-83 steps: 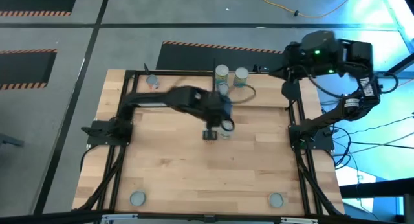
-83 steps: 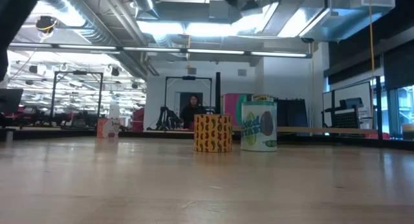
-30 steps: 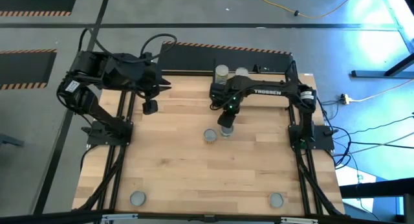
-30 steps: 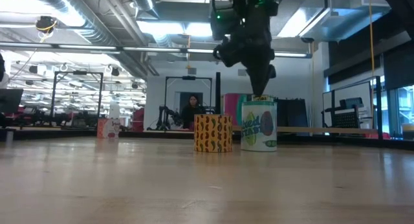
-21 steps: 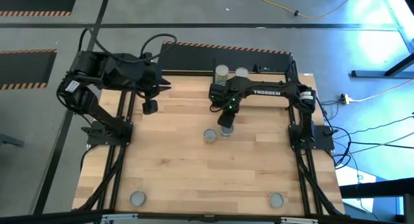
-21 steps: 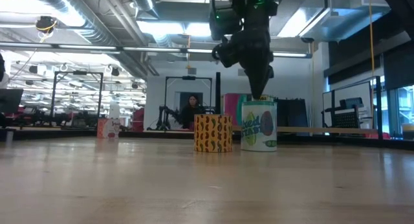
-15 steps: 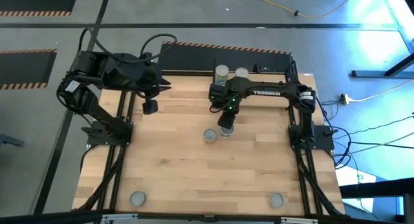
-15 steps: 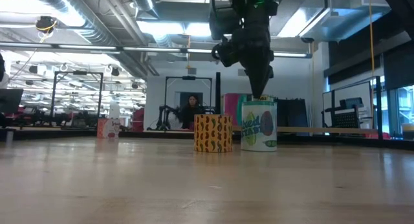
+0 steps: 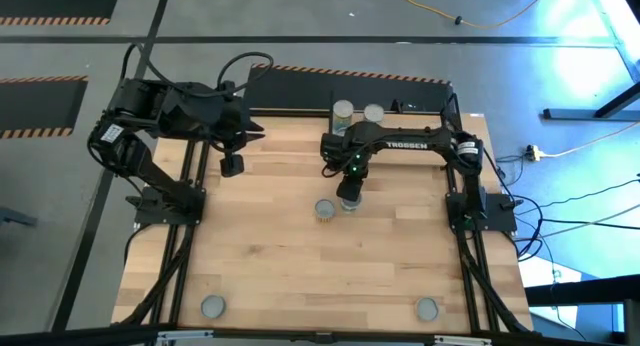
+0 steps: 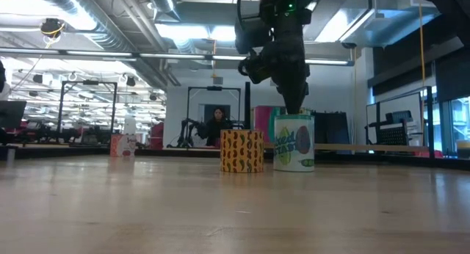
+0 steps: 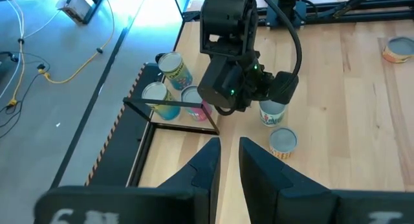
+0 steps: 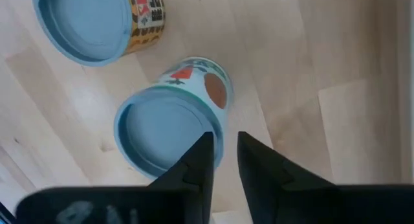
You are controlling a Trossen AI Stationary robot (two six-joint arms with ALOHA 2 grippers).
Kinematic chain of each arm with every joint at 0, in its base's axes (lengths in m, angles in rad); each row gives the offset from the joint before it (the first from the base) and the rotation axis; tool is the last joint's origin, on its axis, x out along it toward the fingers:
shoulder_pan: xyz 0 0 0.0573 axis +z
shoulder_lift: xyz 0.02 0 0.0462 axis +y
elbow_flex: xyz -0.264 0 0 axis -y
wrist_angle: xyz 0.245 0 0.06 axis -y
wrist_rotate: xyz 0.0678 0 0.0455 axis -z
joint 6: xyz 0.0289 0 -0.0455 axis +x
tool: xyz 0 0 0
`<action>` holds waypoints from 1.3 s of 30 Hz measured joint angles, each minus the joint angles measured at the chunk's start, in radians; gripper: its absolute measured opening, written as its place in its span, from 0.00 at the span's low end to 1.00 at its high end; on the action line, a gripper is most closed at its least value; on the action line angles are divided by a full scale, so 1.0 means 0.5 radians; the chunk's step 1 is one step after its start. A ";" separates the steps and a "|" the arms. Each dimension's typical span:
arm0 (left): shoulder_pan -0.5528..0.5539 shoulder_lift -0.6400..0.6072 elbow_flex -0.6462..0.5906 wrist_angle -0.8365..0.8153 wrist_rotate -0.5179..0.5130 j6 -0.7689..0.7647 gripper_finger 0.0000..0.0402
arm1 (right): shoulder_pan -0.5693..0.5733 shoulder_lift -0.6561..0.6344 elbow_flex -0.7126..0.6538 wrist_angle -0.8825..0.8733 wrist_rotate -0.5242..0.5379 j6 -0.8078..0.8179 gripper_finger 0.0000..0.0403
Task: Pick and place cans onto a shelf
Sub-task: Put the canned mixed vegetables on the shelf
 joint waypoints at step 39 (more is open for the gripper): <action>0.000 0.000 0.000 0.001 0.000 0.000 0.13 | 0.045 0.025 0.002 0.003 0.131 -0.076 0.01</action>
